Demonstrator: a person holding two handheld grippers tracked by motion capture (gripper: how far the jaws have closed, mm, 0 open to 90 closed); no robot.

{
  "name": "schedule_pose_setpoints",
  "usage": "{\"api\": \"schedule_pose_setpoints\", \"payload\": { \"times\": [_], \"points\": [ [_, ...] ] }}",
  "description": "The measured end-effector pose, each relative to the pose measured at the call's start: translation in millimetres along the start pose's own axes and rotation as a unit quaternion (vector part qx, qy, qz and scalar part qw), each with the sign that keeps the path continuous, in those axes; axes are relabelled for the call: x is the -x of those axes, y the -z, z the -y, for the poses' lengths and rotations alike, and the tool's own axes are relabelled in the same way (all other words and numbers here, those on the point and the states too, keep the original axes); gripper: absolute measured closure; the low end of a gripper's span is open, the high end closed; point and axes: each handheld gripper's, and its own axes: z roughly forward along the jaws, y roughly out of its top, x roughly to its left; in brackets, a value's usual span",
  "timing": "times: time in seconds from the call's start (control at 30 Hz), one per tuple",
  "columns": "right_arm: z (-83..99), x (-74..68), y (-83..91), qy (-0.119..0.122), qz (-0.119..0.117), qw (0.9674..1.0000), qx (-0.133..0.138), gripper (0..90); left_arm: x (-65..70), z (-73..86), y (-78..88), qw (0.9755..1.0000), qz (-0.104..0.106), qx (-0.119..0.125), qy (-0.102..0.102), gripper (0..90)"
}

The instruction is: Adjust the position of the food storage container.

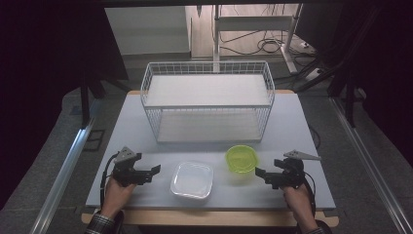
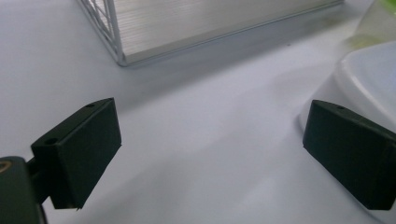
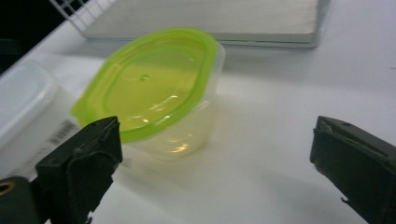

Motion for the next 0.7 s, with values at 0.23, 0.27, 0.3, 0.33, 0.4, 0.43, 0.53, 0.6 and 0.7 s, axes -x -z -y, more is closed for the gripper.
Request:
{"api": "schedule_pose_setpoints", "payload": {
  "times": [0.23,0.27,0.3,0.33,0.4,0.43,0.53,0.6,0.7],
  "points": [
    [-4.0,-2.0,-1.2,0.005,0.026,0.9996,0.009,1.2,4.2,2.2,-6.8,0.9991,-0.01,-0.011,-0.039,3.8],
    [-3.9,-1.9,-2.4,0.007,0.024,0.9997,0.004,1.0,4.8,2.0,-7.1,0.9991,-0.009,-0.009,-0.042,3.8],
    [-3.7,-1.3,-4.9,0.005,0.019,0.9998,-0.005,0.8,5.7,1.9,-7.3,0.9989,-0.008,-0.004,-0.045,3.8],
    [-3.7,-1.3,-4.9,0.005,0.019,0.9998,-0.005,0.8,5.7,1.9,-7.3,0.9989,-0.008,-0.004,-0.045,3.7],
    [-3.5,-1.1,-7.2,0.005,0.021,0.9997,-0.015,0.8,5.9,1.7,-6.9,0.9989,-0.005,0.001,-0.046,3.7],
    [-3.4,-1.2,-8.2,0.009,0.024,0.9995,-0.02,0.8,6.0,1.5,-6.4,0.9989,-0.002,0.004,-0.047,3.7],
    [-3.7,-1.8,-8.5,0.018,0.024,0.9991,-0.031,0.8,6.9,0.4,-3.9,0.9986,0.005,0.021,-0.048,3.8],
    [-5.0,-1.8,-7.7,0.019,0.012,0.9992,-0.032,0.9,7.6,-0.1,-2.6,0.9983,0.006,0.028,-0.05,3.9],
    [-8.2,-3.8,-6.8,0.03,0.023,0.9988,-0.033,3.4,7.7,-0.4,-3.2,0.9983,0.008,0.029,-0.05,4.0]
  ]
}}
